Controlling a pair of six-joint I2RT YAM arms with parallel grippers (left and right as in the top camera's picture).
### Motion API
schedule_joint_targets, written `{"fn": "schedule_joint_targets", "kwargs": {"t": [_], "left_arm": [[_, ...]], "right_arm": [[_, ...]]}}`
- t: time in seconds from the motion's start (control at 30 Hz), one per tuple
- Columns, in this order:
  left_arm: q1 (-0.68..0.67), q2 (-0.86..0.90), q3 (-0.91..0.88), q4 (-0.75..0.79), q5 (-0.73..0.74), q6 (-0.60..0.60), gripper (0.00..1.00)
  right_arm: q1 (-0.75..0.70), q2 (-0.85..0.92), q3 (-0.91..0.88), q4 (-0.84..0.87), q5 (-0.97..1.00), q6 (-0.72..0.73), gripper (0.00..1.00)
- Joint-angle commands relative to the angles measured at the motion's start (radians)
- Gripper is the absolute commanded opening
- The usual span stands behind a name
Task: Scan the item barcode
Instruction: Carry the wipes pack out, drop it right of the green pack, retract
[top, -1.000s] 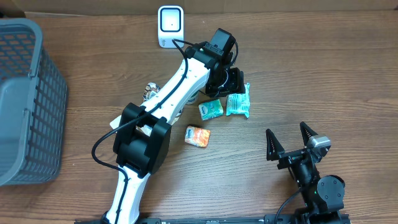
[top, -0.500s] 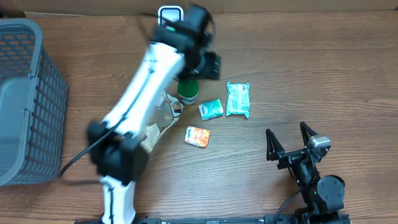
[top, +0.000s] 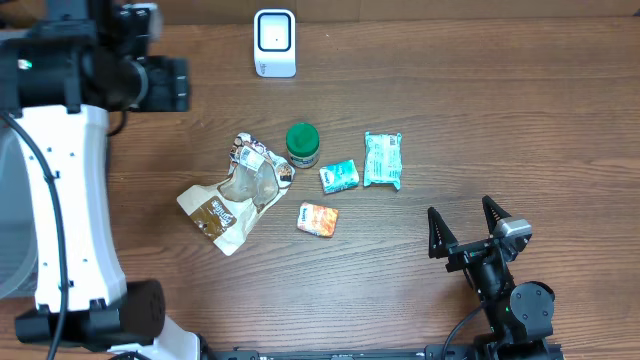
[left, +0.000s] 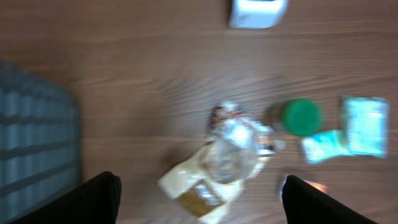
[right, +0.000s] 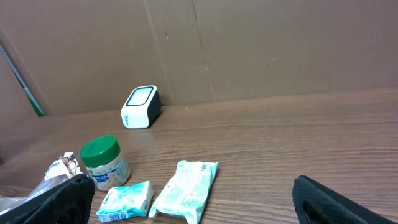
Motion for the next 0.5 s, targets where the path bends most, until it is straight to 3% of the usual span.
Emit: {"fn": "schedule_joint_targets", "kwargs": {"t": [0.0,0.13,0.17,0.47], "left_arm": [[0.085,0.043,-0.016,-0.010,-0.003,0.067,0.86],[0.136,0.066,-0.016,-0.020,-0.017,0.089,0.88],[0.144,0.068,-0.016,-0.021,-0.018,0.111,1.00],[0.168,0.071,-0.016,-0.005,-0.018,0.184,0.99]], "right_arm": [[-0.001,-0.008,-0.011,0.004,-0.005,0.002,1.00],[-0.001,-0.008,-0.011,0.004,-0.005,0.002,1.00],[-0.001,-0.008,-0.011,0.004,-0.005,0.002,1.00],[-0.001,-0.008,-0.011,0.004,-0.005,0.002,1.00]]}}
